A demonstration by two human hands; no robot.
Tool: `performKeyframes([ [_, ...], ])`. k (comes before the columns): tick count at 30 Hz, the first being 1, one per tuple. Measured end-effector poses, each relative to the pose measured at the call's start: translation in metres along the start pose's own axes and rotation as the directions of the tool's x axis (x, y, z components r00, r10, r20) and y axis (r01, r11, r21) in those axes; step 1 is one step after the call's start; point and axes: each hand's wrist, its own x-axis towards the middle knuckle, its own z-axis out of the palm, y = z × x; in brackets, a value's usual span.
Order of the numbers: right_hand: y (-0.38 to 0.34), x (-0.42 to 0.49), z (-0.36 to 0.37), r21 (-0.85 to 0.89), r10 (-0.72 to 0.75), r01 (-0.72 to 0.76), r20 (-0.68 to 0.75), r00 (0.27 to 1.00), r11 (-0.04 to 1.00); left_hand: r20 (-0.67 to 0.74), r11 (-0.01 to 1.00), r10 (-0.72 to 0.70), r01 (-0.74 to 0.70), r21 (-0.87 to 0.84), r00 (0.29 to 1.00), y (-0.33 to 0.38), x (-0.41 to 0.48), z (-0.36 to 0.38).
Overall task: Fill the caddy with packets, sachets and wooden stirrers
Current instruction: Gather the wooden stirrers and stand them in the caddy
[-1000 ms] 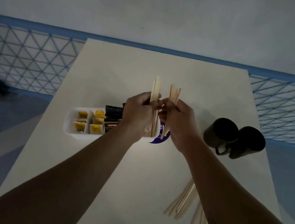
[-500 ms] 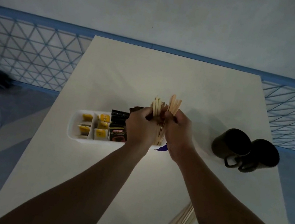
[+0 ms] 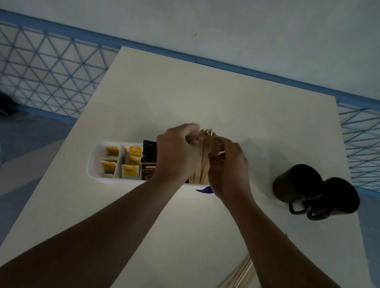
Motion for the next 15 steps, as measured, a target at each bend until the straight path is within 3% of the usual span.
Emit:
performKeyframes([
  [3,-0.001,0.002,-0.004,-0.033,-0.035,0.034,-0.016,0.999,0.999,0.023,0.996,-0.020,0.018,0.085,1.000,-0.001,0.009,-0.006],
  [7,-0.003,0.008,-0.005,-0.045,0.053,-0.052,0.017,0.998,0.998,0.203,0.975,-0.104,0.060,0.213,0.974,0.001,0.024,-0.010],
  [11,-0.002,0.014,-0.003,-0.155,0.098,-0.078,0.126,0.987,0.985,0.331,0.965,-0.171,0.089,0.247,0.928,0.006,0.036,-0.010],
  [15,-0.002,0.015,-0.004,-0.143,0.127,-0.097,0.225,0.966,0.985,0.383,0.959,-0.163,0.056,0.276,0.909,0.006,0.041,-0.008],
])
